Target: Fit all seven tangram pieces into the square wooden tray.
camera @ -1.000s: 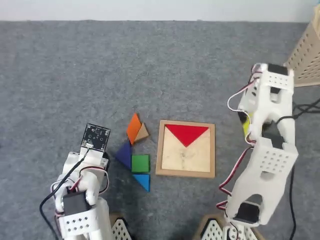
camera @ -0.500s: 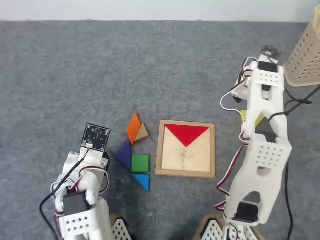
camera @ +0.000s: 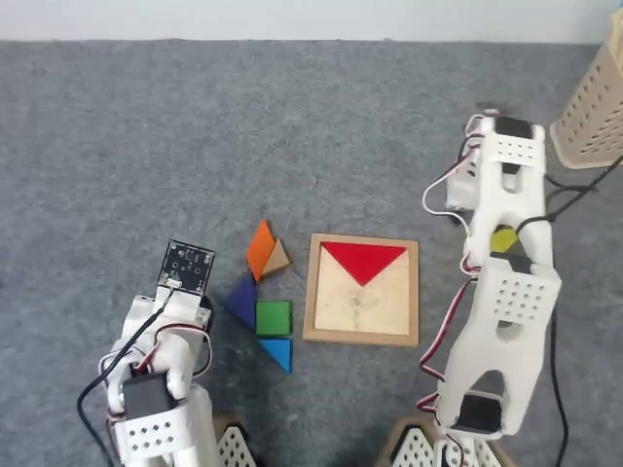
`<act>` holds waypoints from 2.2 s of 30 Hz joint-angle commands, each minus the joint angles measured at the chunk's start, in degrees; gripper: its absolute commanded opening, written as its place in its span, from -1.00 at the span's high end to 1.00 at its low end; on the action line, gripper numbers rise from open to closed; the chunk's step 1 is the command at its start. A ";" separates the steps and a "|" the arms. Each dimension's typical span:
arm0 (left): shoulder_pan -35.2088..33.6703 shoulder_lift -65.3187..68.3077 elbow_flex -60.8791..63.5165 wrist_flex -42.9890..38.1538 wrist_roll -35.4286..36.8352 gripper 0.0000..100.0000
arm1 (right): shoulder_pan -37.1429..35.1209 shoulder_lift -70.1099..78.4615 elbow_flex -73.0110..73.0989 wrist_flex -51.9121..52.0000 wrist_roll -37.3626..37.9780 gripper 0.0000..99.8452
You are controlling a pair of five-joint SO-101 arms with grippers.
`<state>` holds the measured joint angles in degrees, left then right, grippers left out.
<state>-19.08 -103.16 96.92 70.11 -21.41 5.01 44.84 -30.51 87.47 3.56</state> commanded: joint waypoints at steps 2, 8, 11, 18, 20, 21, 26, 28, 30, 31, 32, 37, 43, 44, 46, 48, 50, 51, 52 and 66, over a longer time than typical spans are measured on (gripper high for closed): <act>-0.35 -1.14 -0.40 0.26 -0.44 0.65 | -3.30 -3.56 4.22 1.71 5.19 0.58; -0.35 -1.14 -0.40 0.26 -0.44 0.65 | -4.62 -20.88 24.18 -8.40 5.10 0.62; -0.35 -1.14 -0.40 0.26 -0.44 0.65 | -4.88 -29.76 33.93 -13.41 1.05 0.62; -0.35 -1.14 -0.40 0.26 -0.44 0.65 | -4.70 -34.33 38.42 -13.41 -8.26 0.48; -0.35 -1.14 -0.40 0.26 -0.44 0.65 | -4.62 -32.92 38.15 -13.67 -12.84 0.47; -0.35 -1.14 -0.40 0.26 -0.44 0.65 | -4.53 -32.13 38.07 -13.93 -16.00 0.49; -0.35 -1.14 -0.40 0.26 -0.44 0.65 | -4.62 -28.44 35.87 -14.55 -29.98 0.49; -0.35 -1.14 -0.40 0.26 -0.44 0.65 | -3.38 -26.68 33.32 -14.20 -32.09 0.49; -0.35 -1.14 -0.40 0.26 -0.44 0.65 | -2.24 -24.57 31.03 -12.00 -34.46 0.49; -0.35 -1.14 -0.40 0.26 -0.44 0.65 | -1.71 -23.43 30.07 -10.86 -35.25 0.49; -0.35 -1.14 -0.40 0.26 -0.44 0.65 | -1.36 -22.02 28.92 -10.07 -35.34 0.49; -0.35 -1.14 -0.40 0.26 -0.44 0.65 | -0.48 -15.08 23.82 -8.31 -34.64 0.49; -0.35 -1.14 -0.40 0.26 -0.44 0.65 | 1.45 -10.59 21.10 -5.49 -32.62 0.49; -0.35 -1.14 -0.40 0.26 -0.44 0.65 | 1.89 -10.15 21.10 -5.49 -32.44 0.49; -0.35 -1.14 -0.40 0.26 -0.44 0.65 | 2.24 -9.80 21.10 -5.58 -32.35 0.49; -0.35 -1.14 -0.40 0.26 -0.44 0.65 | 2.42 -10.33 20.92 -5.32 -32.62 0.49; -0.35 -1.14 -0.40 0.26 -0.44 0.65 | 1.89 -11.91 20.92 -4.97 -32.88 0.49; -0.35 -1.14 -0.40 0.26 -0.44 0.65 | 1.54 -12.88 20.84 -4.62 -33.93 0.49; -0.35 -1.14 -0.40 0.26 -0.44 0.65 | 0.84 -14.11 20.48 -4.53 -35.25 0.49; -0.35 -1.14 -0.40 0.26 -0.44 0.65 | -0.75 -16.40 17.23 -7.87 -52.57 0.49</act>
<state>-19.08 -103.16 96.92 70.11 -21.41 4.48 29.10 -10.20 81.58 -46.64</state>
